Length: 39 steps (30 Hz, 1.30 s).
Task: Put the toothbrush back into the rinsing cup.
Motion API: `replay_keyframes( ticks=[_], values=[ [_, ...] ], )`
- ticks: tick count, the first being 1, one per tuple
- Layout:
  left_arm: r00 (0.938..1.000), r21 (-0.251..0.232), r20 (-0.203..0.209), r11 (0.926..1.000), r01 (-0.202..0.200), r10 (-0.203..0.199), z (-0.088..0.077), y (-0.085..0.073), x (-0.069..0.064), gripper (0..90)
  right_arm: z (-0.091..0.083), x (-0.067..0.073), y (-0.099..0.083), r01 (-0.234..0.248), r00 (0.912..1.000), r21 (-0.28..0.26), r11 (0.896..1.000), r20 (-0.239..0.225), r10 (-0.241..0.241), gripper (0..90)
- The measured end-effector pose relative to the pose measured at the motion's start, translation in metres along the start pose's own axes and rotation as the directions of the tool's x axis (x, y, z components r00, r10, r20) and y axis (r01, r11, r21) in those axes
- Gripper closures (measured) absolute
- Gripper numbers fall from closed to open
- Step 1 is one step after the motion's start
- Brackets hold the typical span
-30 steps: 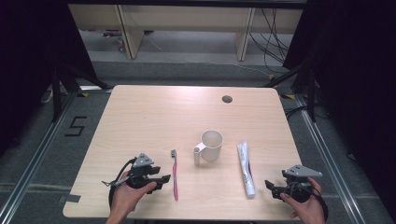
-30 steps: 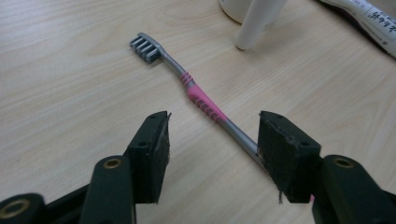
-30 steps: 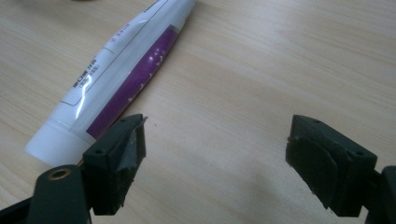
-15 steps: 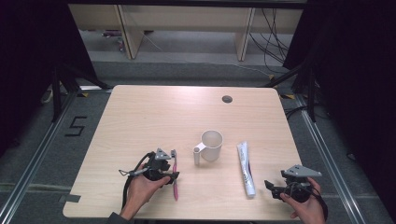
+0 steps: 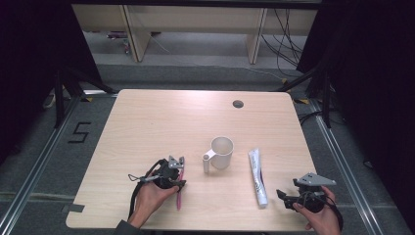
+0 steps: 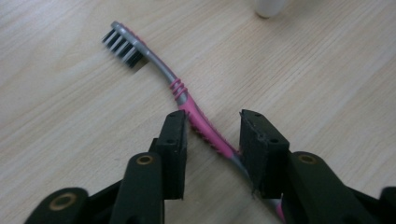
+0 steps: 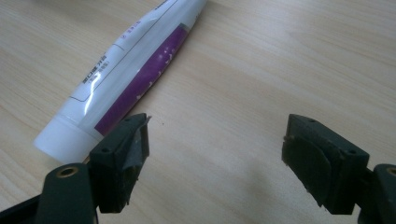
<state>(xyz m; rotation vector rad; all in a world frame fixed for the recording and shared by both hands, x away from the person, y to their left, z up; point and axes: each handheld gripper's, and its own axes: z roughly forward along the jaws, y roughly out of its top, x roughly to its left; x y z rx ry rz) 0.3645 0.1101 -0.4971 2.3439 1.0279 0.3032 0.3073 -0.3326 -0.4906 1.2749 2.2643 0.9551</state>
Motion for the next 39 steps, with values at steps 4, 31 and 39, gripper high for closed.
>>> replay_keyframes(
  ticks=[4, 31, 39],
  values=[
    [0.9999, 0.016, -0.008, 0.9998, -0.009, 0.009, -0.003, -0.004, 0.005, 71.7, -0.001, 0.001, 0.001, -0.001, 0.9999, -0.005, 1.000, 0.011, 0.001, 24.1],
    [0.9946, 0.316, 0.023, 0.9431, -0.104, 0.101, -0.001, 0.026, 0.012, 82.1, -0.002, 0.006, 0.002, 0.037, 0.9989, -0.008, 0.999, 0.030, -0.037, 25.4],
    [0.9903, 0.354, 0.029, 0.9250, -0.137, 0.136, -0.002, 0.029, 0.017, 82.2, -0.001, 0.004, 0.002, 0.043, 0.9989, -0.013, 0.999, 0.021, -0.043, 25.6]
  ],
)
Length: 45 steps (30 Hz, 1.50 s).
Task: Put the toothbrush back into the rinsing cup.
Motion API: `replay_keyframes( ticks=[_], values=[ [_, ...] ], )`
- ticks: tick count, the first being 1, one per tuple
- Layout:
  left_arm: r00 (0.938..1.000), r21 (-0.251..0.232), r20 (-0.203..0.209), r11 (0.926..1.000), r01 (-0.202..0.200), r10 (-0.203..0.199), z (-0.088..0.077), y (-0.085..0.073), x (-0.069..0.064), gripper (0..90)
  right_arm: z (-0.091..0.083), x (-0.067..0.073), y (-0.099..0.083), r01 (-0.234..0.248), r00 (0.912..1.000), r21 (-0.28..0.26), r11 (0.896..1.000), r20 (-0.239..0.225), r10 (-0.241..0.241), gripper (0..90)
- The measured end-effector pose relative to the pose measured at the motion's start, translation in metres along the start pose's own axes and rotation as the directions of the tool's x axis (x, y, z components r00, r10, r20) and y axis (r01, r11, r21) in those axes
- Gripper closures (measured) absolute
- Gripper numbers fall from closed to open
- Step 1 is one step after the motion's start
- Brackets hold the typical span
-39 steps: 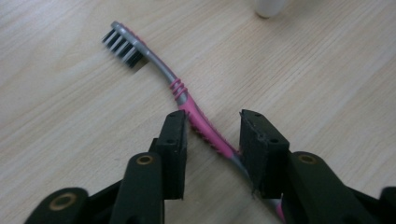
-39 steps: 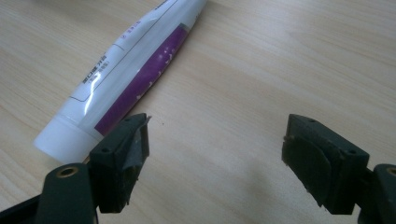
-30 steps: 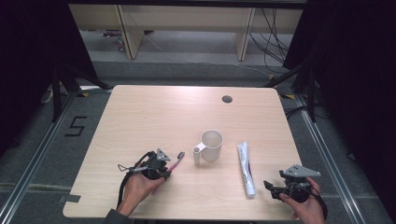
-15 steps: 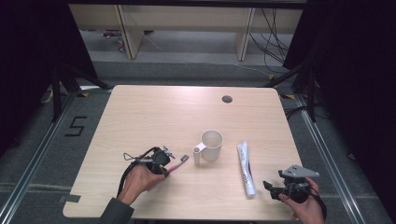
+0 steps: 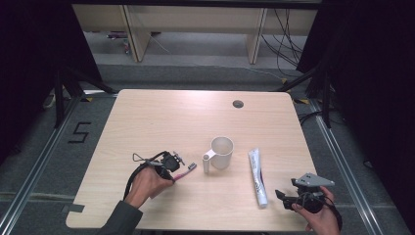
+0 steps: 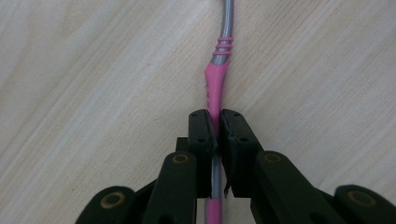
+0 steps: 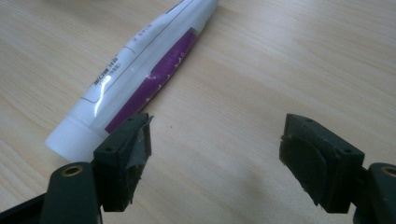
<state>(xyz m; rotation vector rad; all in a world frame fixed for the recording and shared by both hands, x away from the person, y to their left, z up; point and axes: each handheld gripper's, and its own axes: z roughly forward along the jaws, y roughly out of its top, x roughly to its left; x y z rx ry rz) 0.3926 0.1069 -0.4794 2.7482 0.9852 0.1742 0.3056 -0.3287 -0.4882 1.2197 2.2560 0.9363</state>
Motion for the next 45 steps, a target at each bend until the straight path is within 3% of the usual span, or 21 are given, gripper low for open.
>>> replay_keyframes(
  ticks=[1, 3, 8, 14, 15, 22, 26, 28, 29, 32, 34, 35, 36, 37, 38, 39, 41, 42, 43, 45],
  values=[
    [1.0000, -0.001, 0.007, 1.0000, 0.004, -0.004, 0.000, 0.000, 0.001, 82.2, 0.001, -0.001, 0.000, 0.020, 0.9998, -0.008, 1.000, 0.004, -0.020, 25.6],
    [1.0000, 0.007, 0.008, 1.0000, -0.002, 0.001, 0.000, 0.001, 0.001, 82.2, 0.000, 0.000, 0.000, -0.007, 1.0000, 0.000, 1.000, -0.003, 0.007, 25.6],
    [0.9999, 0.027, 0.011, 0.9996, -0.004, 0.004, 0.001, 0.002, 0.002, 82.2, -0.001, 0.001, 0.000, -0.020, 0.9998, 0.005, 1.000, 0.004, 0.020, 25.8],
    [0.9994, 0.066, 0.021, 0.9974, -0.029, 0.028, 0.001, 0.005, 0.004, 82.8, 0.001, 0.002, -0.001, -0.006, 1.0000, -0.011, 1.000, -0.004, 0.006, 25.8],
    [0.9992, 0.068, 0.025, 0.9972, -0.032, 0.030, 0.001, 0.005, 0.004, 83.0, 0.002, 0.000, -0.001, 0.014, 0.9999, -0.015, 1.000, -0.007, -0.014, 25.8],
    [0.9987, 0.085, 0.024, 0.9953, -0.048, 0.046, 0.001, 0.005, 0.007, 83.3, 0.001, 0.001, -0.001, -0.002, 1.0000, -0.004, 1.000, 0.005, 0.002, 25.9],
    [0.9984, 0.045, 0.013, 0.9975, -0.056, 0.055, -0.006, 0.003, 0.009, 83.4, 0.001, 0.000, -0.001, 0.001, 1.0000, -0.008, 1.000, 0.002, -0.001, 25.9],
    [0.9991, -0.016, 0.009, 0.9991, -0.040, 0.040, -0.014, 0.001, 0.011, 83.4, 0.000, 0.000, -0.001, -0.002, 0.9999, -0.008, 1.000, 0.011, 0.002, 25.9],
    [0.9991, -0.016, 0.009, 0.9991, -0.040, 0.040, -0.014, 0.001, 0.011, 83.4, 0.000, 0.000, -0.001, -0.002, 0.9999, -0.008, 1.000, 0.011, 0.002, 25.9],
    [0.9997, -0.114, 0.005, 0.9932, -0.022, 0.023, -0.026, -0.002, 0.015, 83.4, 0.000, -0.001, -0.001, -0.009, 0.9999, -0.009, 1.000, 0.012, 0.009, 25.9],
    [0.9999, -0.183, -0.003, 0.9831, -0.011, 0.010, -0.034, -0.006, 0.015, 83.4, 0.000, -0.003, -0.001, 0.015, 0.9999, -0.017, 1.000, 0.008, -0.015, 25.9],
    [1.0000, -0.212, -0.001, 0.9774, -0.001, 0.001, -0.036, -0.007, 0.015, 83.4, -0.002, -0.001, -0.001, -0.025, 0.9996, 0.000, 1.000, 0.016, 0.025, 25.9],
    [1.0000, -0.239, -0.001, 0.9710, 0.006, -0.007, -0.040, -0.009, 0.016, 83.4, -0.001, -0.002, -0.001, -0.015, 0.9998, -0.011, 1.000, 0.015, 0.015, 25.9],
    [0.9998, -0.283, 0.000, 0.9590, 0.017, -0.018, -0.043, -0.010, 0.016, 83.3, -0.001, 0.001, -0.001, -0.058, 0.9983, -0.002, 0.998, 0.007, 0.058, 25.9],
    [0.9991, -0.342, 0.037, 0.9391, 0.033, -0.021, -0.048, -0.012, 0.018, 83.3, -0.001, 0.001, -0.001, -0.061, 0.9981, 0.002, 0.998, 0.003, 0.061, 25.9],
    [0.9991, -0.342, 0.037, 0.9391, 0.033, -0.021, -0.048, -0.012, 0.018, 83.3, -0.001, 0.001, -0.001, -0.061, 0.9981, 0.002, 0.998, 0.003, 0.061, 25.9],
    [0.9989, -0.427, 0.024, 0.9029, 0.046, -0.040, -0.051, -0.015, 0.018, 83.3, -0.002, 0.001, -0.001, -0.061, 0.9981, 0.003, 0.998, 0.007, 0.061, 25.8],
    [0.9989, -0.427, 0.024, 0.9029, 0.046, -0.040, -0.051, -0.015, 0.018, 83.3, -0.002, 0.001, -0.001, -0.061, 0.9981, 0.003, 0.998, 0.007, 0.061, 25.8],
    [0.9980, -0.466, 0.032, 0.8825, 0.063, -0.055, -0.051, -0.015, 0.018, 83.3, -0.001, 0.001, -0.001, -0.059, 0.9982, 0.002, 0.998, 0.005, 0.059, 25.8],
    [0.9958, -0.510, 0.043, 0.8550, 0.091, -0.081, -0.053, -0.017, 0.018, 83.3, -0.001, 0.001, -0.001, -0.061, 0.9981, 0.000, 0.998, 0.010, 0.061, 25.9]
  ],
)
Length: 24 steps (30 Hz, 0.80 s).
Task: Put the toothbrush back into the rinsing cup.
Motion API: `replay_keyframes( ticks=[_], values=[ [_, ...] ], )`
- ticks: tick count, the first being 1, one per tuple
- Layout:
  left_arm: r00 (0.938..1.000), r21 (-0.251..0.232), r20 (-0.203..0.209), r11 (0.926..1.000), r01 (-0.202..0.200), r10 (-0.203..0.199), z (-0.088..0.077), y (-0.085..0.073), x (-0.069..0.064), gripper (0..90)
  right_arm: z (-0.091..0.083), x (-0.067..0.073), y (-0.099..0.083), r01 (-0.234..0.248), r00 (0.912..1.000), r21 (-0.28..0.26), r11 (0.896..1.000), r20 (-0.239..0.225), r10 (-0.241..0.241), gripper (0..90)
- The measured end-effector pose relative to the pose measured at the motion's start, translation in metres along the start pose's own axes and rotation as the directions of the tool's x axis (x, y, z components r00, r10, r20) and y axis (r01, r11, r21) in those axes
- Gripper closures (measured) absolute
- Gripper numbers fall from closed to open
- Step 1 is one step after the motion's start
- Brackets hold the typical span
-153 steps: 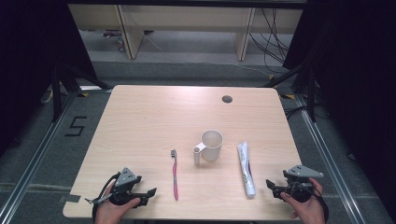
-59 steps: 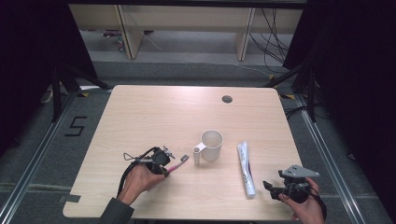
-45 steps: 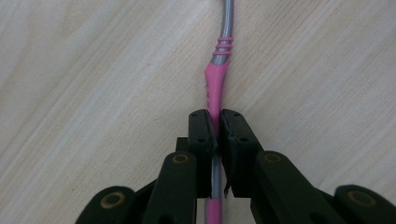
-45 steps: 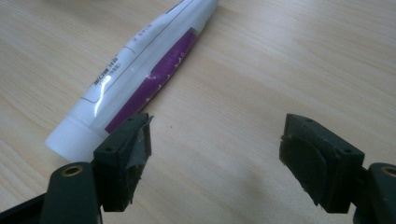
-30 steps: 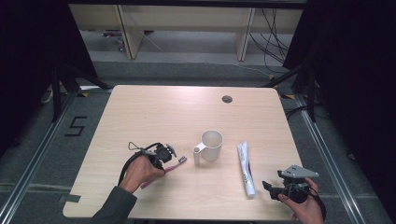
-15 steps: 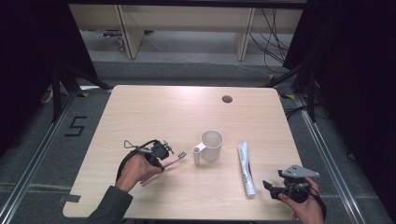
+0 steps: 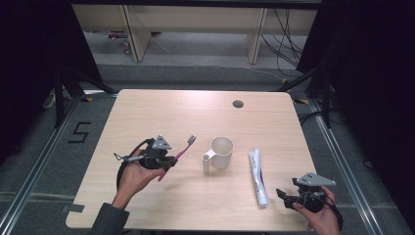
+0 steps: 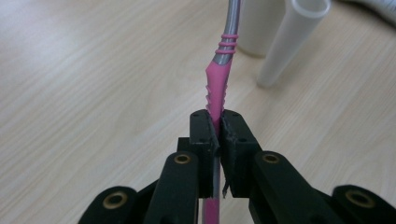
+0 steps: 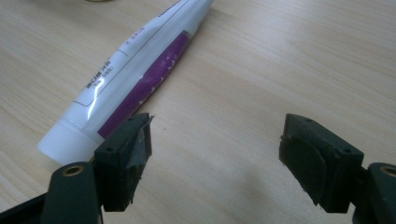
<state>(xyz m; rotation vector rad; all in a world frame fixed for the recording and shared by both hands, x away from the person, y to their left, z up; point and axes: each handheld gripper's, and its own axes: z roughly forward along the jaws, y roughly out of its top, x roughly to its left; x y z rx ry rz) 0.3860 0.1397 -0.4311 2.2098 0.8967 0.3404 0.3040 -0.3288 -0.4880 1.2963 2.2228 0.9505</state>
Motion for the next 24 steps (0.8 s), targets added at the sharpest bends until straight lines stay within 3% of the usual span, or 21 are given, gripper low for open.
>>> replay_keyframes(
  ticks=[2, 3, 4, 8, 9, 10, 11, 14, 17, 20, 24],
  values=[
    [0.9998, -0.047, -0.019, 0.9989, 0.002, -0.003, -0.004, 0.000, 0.000, 83.3, 0.001, 0.000, 0.000, 0.004, 1.0000, -0.003, 1.000, -0.008, -0.004, 25.9],
    [0.9997, -0.087, -0.018, 0.9961, 0.016, -0.018, -0.006, 0.000, 0.000, 83.3, 0.000, 0.000, 0.000, -0.006, 1.0000, 0.002, 1.000, -0.007, 0.006, 25.8],
    [0.9990, -0.144, -0.012, 0.9887, 0.042, -0.044, -0.008, 0.000, -0.002, 83.3, 0.001, -0.002, -0.001, 0.018, 0.9998, -0.004, 1.000, -0.005, -0.018, 25.8],
    [0.9983, -0.190, -0.023, 0.9807, 0.048, -0.053, -0.010, 0.001, -0.004, 83.3, 0.001, -0.002, -0.001, 0.023, 0.9997, -0.009, 1.000, 0.004, -0.023, 25.8],
    [0.9975, -0.213, -0.032, 0.9754, 0.055, -0.063, -0.010, 0.001, -0.005, 83.3, 0.001, -0.002, -0.001, 0.023, 0.9997, -0.008, 1.000, 0.003, -0.023, 25.8],
    [0.9957, -0.276, -0.014, 0.9575, 0.084, -0.091, -0.010, 0.000, -0.005, 83.3, 0.001, 0.000, 0.000, -0.005, 1.0000, -0.001, 1.000, -0.008, 0.005, 25.8],
    [0.9957, -0.276, -0.014, 0.9575, 0.084, -0.091, -0.010, 0.000, -0.005, 83.3, 0.001, -0.002, -0.001, 0.023, 0.9997, -0.011, 1.000, 0.005, -0.023, 25.8],
    [0.9940, -0.323, -0.010, 0.9409, 0.100, -0.109, -0.009, 0.000, -0.005, 83.3, 0.000, -0.001, -0.001, -0.006, 0.9999, 0.014, 1.000, -0.011, 0.007, 25.8],
    [0.9912, -0.360, 0.017, 0.9240, 0.129, -0.131, -0.010, 0.000, -0.007, 83.3, 0.001, -0.003, 0.000, 0.020, 0.9998, -0.002, 1.000, -0.005, -0.020, 25.8],
    [0.9918, -0.393, 0.004, 0.9118, 0.119, -0.128, -0.012, 0.003, -0.010, 83.3, 0.002, -0.004, -0.001, 0.039, 0.9992, -0.004, 0.999, 0.007, -0.038, 25.8],
    [0.9910, -0.454, 0.024, 0.8817, 0.128, -0.132, -0.014, 0.006, -0.014, 83.3, 0.002, -0.004, -0.001, 0.046, 0.9989, -0.002, 0.999, -0.005, -0.046, 25.8]
  ],
)
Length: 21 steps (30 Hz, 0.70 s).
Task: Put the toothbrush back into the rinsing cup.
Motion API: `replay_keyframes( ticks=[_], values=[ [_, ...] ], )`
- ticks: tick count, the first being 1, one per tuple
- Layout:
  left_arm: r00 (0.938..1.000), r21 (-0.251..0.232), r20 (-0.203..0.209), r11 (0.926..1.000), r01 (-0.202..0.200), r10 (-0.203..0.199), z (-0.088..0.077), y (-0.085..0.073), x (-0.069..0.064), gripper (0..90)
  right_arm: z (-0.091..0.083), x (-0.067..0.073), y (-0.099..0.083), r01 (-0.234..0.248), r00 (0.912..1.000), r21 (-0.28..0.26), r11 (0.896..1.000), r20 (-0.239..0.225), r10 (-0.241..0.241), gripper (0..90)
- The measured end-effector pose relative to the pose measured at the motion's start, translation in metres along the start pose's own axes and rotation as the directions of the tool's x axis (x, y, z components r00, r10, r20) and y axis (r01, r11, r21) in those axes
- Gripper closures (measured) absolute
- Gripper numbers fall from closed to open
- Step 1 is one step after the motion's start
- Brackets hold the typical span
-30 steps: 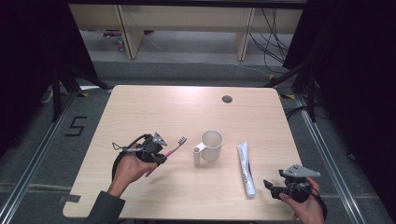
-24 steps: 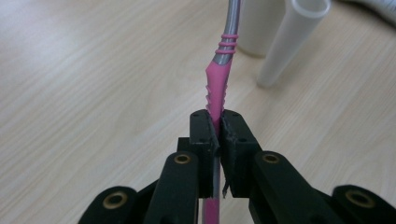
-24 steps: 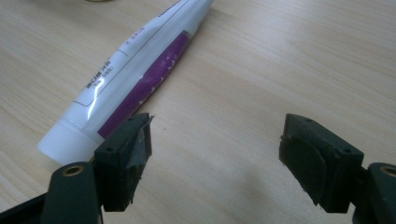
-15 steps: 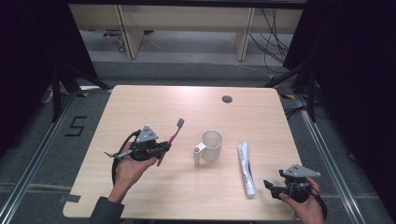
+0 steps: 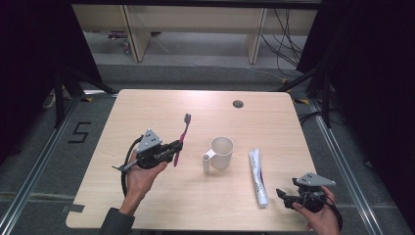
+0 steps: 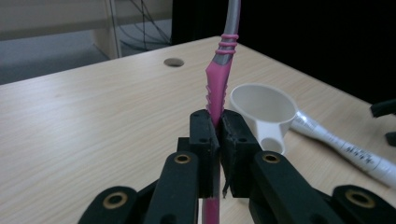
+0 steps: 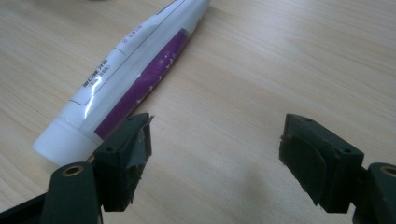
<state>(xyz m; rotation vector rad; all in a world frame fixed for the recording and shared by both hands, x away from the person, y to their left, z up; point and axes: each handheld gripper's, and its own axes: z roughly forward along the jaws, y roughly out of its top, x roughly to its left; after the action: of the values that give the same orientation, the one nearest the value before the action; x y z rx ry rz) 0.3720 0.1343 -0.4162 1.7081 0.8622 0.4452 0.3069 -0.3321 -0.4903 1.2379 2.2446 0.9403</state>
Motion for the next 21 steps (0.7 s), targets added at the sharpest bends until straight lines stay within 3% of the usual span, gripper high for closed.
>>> replay_keyframes(
  ticks=[5, 10, 11, 15, 18, 19, 21],
  values=[
    [1.0000, -0.072, 0.009, 0.9974, 0.004, -0.004, 0.002, 0.004, -0.009, 83.3, -0.001, 0.003, 0.000, -0.043, 0.9991, 0.000, 0.999, 0.006, 0.043, 25.8],
    [0.9993, -0.105, 0.038, 0.9944, 0.007, -0.003, 0.009, 0.010, -0.020, 83.3, -0.001, 0.001, 0.000, -0.019, 0.9997, -0.001, 1.000, 0.012, 0.019, 25.7],
    [0.9994, -0.110, 0.034, 0.9939, 0.008, -0.004, 0.010, 0.011, -0.021, 83.3, -0.001, 0.003, 0.000, -0.048, 0.9988, 0.000, 0.999, 0.004, 0.048, 25.7],
    [0.9987, -0.123, 0.048, 0.9922, 0.021, -0.015, 0.019, 0.013, -0.025, 83.3, -0.001, 0.000, 0.000, -0.004, 0.9999, -0.007, 1.000, 0.013, 0.004, 25.7],
    [0.9982, -0.135, 0.058, 0.9906, 0.022, -0.014, 0.025, 0.015, -0.029, 83.3, -0.001, 0.000, 0.000, -0.028, 0.9996, 0.004, 1.000, 0.001, 0.028, 25.8],
    [0.9979, -0.139, 0.063, 0.9901, 0.021, -0.012, 0.026, 0.016, -0.030, 83.3, 0.001, -0.002, 0.000, 0.013, 0.9999, -0.017, 1.000, -0.001, -0.013, 25.7],
    [0.9971, -0.147, 0.075, 0.9889, 0.024, -0.013, 0.030, 0.017, -0.032, 83.3, 0.001, -0.003, 0.000, 0.015, 0.9999, -0.013, 1.000, -0.003, -0.015, 25.7]
  ],
)
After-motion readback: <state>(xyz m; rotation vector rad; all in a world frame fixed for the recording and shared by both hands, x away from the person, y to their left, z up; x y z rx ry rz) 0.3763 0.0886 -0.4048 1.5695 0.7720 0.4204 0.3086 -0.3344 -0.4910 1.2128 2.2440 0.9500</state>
